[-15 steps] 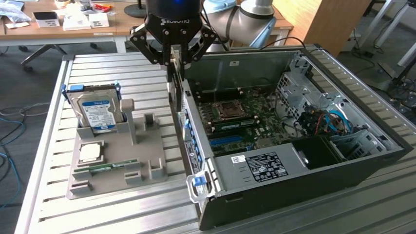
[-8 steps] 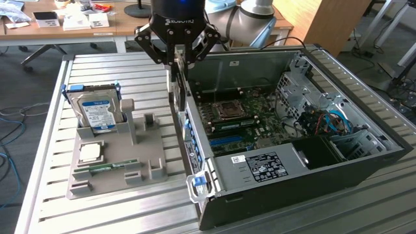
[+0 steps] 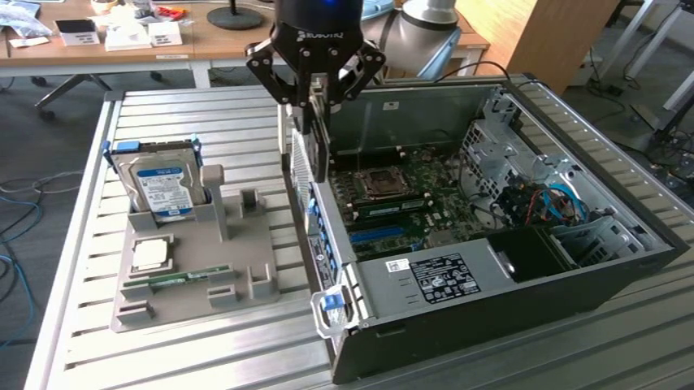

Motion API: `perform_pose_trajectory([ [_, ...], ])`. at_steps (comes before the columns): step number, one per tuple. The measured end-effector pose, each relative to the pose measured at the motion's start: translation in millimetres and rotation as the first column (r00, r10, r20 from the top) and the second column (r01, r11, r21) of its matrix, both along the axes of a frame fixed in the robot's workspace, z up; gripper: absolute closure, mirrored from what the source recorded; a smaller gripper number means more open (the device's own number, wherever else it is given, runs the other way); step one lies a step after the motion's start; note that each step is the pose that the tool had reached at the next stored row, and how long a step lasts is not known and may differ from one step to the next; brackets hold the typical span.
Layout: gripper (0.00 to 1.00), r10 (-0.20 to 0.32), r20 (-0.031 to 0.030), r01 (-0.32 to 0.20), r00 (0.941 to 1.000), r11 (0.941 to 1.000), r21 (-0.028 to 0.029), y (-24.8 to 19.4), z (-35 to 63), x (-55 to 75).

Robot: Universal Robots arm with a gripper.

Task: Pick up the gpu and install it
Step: 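Pick up the gpu and move the gpu toward the slot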

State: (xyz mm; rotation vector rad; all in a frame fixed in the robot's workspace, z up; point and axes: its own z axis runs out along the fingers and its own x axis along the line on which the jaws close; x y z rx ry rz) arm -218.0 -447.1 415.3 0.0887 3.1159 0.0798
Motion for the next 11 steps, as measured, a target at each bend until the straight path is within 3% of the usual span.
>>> perform_pose_trajectory([
  [11, 0.73, 0.0, 0.0001, 0.0, 1.0, 1.0, 0.0, 1.3, 0.0, 24.4],
])
